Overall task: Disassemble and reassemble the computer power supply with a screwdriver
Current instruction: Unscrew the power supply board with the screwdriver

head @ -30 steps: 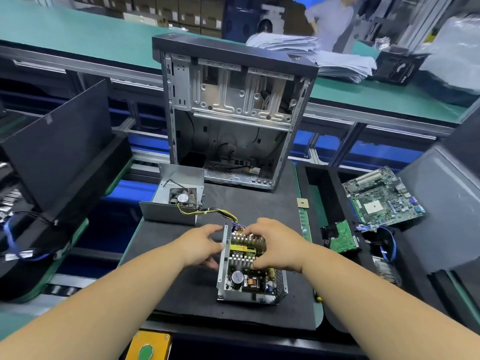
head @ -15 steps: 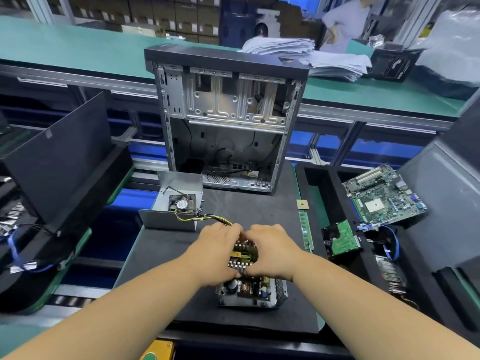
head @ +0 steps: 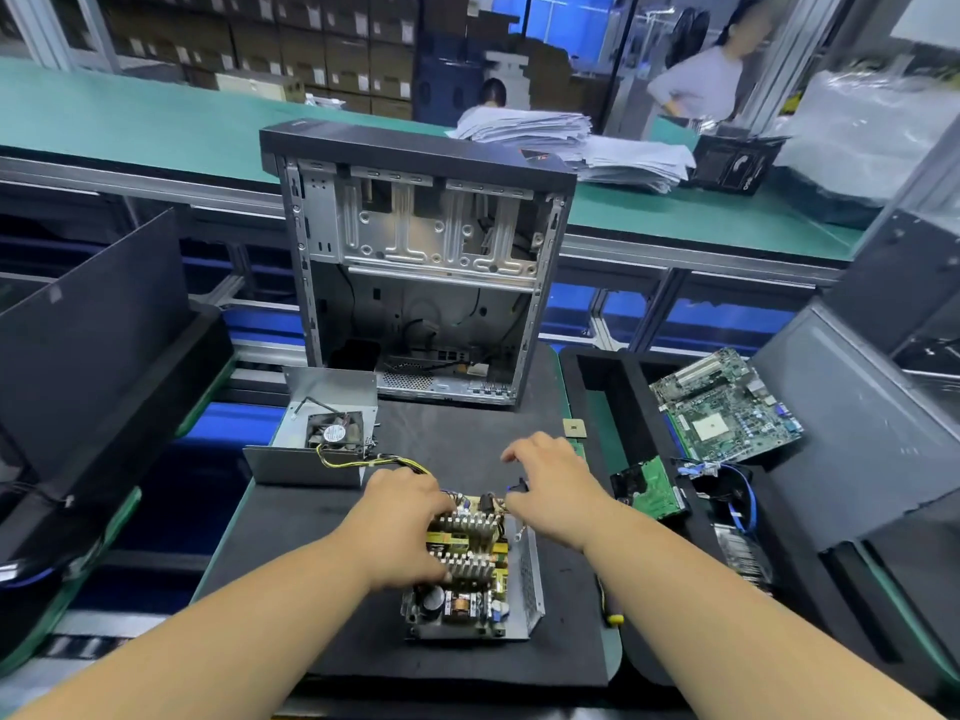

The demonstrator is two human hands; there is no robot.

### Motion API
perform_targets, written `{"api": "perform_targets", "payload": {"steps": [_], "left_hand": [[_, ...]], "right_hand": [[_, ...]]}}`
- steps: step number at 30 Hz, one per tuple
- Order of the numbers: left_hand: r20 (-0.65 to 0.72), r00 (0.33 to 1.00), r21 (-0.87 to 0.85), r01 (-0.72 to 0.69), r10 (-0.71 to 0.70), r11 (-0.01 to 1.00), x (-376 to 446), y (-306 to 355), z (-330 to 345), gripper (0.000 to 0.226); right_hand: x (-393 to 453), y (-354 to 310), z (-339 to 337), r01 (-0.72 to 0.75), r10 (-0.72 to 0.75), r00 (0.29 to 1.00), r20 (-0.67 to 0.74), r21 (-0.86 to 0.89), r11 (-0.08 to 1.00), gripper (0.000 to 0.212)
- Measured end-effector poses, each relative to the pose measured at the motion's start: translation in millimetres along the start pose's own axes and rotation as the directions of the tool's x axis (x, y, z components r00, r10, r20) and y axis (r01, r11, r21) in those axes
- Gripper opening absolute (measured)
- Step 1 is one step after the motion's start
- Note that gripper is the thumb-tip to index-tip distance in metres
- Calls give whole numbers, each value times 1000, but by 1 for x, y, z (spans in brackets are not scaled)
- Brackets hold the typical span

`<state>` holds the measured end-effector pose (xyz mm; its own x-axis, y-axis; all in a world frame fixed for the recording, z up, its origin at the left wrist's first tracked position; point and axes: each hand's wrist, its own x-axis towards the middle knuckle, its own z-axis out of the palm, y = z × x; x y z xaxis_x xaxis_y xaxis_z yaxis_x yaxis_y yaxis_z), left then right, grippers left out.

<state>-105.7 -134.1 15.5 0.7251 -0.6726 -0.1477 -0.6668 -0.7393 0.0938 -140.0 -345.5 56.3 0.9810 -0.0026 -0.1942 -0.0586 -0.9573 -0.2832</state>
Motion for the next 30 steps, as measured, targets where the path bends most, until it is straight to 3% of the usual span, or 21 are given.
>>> {"api": "perform_targets", "payload": {"steps": [4,10,14,19,22,27,30], "left_hand": [[-3,1000,-9,-5,5,1000,0,0,2,74],[10,1000,-17,4,-4,1000,0,0,1,74],[10,1000,9,1,-1,1000,-1,1,0,70],[36,999,20,-15,14,1000,0,4,2,68],[33,999,38,-25,24,999,2,6,3,66],[13,1000,34,-19,19,999,5,6,7,68],[-31,999,1,-17,17,1000,7,8,10,65]], "right_hand": [[0,4,4,-48,48,988,148,-6,999,54],[4,-2,14,2,12,998,62,-219,976,30],[12,-8,23,96,-99,995,4,-300,949,31],[21,-8,32,107,-75,991,112,-316,943,26],[22,-1,31,155,-99,982,159,-393,907,40],[2,5,27,216,-211,974,88,-53,975,70],[-9,0,41,297,-284,942,179,-51,954,78]]}}
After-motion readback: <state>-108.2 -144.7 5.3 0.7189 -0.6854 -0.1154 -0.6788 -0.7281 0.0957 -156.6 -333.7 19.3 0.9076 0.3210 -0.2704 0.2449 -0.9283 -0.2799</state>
